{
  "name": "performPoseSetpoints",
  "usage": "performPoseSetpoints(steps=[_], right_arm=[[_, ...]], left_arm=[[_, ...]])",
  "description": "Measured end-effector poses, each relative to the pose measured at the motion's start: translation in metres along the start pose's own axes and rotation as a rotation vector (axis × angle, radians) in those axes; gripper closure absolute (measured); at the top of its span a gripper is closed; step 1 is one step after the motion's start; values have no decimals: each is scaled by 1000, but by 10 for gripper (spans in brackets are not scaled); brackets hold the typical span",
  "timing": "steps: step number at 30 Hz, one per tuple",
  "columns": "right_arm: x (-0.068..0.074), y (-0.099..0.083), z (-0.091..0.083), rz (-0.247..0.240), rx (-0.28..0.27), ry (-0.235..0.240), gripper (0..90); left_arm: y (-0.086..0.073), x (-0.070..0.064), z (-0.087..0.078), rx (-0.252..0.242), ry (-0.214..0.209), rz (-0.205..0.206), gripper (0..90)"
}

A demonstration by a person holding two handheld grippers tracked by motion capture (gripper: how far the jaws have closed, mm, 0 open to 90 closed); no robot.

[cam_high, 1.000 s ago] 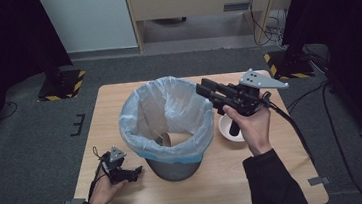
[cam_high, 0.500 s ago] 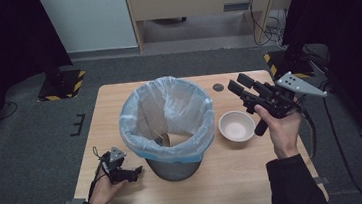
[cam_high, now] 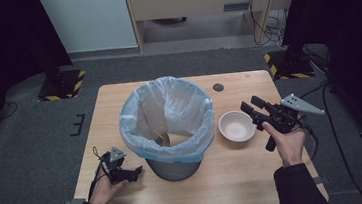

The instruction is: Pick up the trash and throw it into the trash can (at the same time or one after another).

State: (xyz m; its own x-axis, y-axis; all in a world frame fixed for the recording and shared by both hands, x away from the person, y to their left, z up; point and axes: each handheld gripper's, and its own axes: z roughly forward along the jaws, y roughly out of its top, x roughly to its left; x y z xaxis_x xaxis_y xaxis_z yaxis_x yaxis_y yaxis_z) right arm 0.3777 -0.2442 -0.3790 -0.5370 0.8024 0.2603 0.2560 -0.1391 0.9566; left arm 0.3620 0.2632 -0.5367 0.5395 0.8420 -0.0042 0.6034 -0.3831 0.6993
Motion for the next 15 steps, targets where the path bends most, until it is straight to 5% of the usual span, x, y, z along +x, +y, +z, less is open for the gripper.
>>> performPoseSetpoints(steps=[10, 15], right_arm=[[-24, -34, 16, 7, 110, -86, 387], [-38, -47, 19, 16, 116, -151, 306]], left_arm=[[0, 0, 0, 0, 0, 0, 0], [0, 0, 0, 0, 0, 0, 0]])
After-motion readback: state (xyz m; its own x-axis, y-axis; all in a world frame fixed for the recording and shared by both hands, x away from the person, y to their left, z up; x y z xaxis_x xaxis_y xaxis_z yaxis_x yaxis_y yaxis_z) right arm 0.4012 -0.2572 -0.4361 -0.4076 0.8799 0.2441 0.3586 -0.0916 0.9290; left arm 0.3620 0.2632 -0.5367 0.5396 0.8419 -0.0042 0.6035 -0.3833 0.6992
